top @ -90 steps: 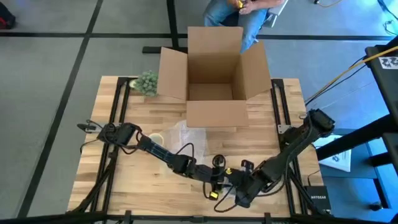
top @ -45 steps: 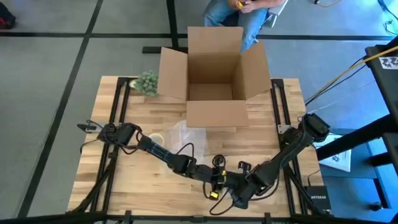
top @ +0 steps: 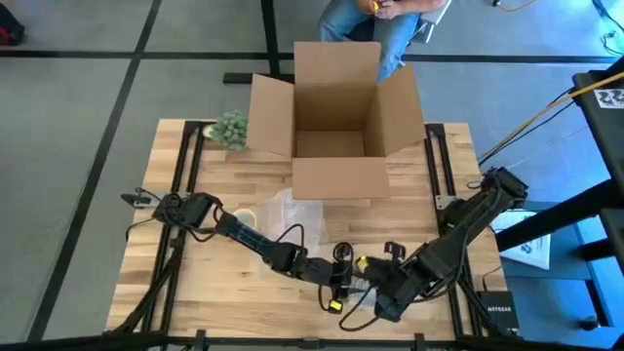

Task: Wrap mug
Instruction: Wrap the red mug with the right bubble wrap

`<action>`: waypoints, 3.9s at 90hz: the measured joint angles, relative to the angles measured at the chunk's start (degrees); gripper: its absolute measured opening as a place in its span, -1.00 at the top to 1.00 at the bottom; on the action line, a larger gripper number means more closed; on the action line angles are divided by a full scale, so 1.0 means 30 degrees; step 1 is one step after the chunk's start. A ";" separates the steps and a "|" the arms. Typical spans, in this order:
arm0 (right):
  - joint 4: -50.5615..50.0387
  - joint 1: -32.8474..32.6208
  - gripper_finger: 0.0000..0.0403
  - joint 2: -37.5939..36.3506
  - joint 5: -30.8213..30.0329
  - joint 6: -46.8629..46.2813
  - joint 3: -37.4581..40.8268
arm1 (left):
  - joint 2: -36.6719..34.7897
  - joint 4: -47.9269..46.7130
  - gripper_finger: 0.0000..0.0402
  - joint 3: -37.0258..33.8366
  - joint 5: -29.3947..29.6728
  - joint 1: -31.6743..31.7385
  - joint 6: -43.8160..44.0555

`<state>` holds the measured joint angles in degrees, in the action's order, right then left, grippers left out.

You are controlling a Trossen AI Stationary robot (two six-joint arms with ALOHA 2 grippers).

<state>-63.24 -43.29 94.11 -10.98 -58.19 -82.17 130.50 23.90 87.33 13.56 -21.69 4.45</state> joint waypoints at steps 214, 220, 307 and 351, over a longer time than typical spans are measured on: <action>0.6596 -0.0323 0.09 0.1931 -0.3676 -0.3471 0.4787 | -0.3036 -0.7731 0.43 -0.0940 -0.2256 0.1062 -0.2149; 0.6599 -0.0328 0.09 0.1931 -0.3736 -0.3468 0.4787 | -0.3149 -0.7887 0.57 -0.0940 -0.2192 0.0863 -0.2189; 0.6764 -0.0299 0.09 0.1916 -0.4103 -0.3512 0.4784 | -0.5716 -0.6909 0.84 -0.0843 -0.1761 -0.0164 -0.2647; 0.6790 -0.0306 0.09 0.1916 -0.4163 -0.3500 0.4779 | -0.4284 -0.7046 0.99 -0.0896 -0.2221 0.0984 -0.1522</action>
<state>-42.87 -44.21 99.85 -23.47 -68.69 -67.83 117.64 2.76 84.64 6.90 -18.74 -0.12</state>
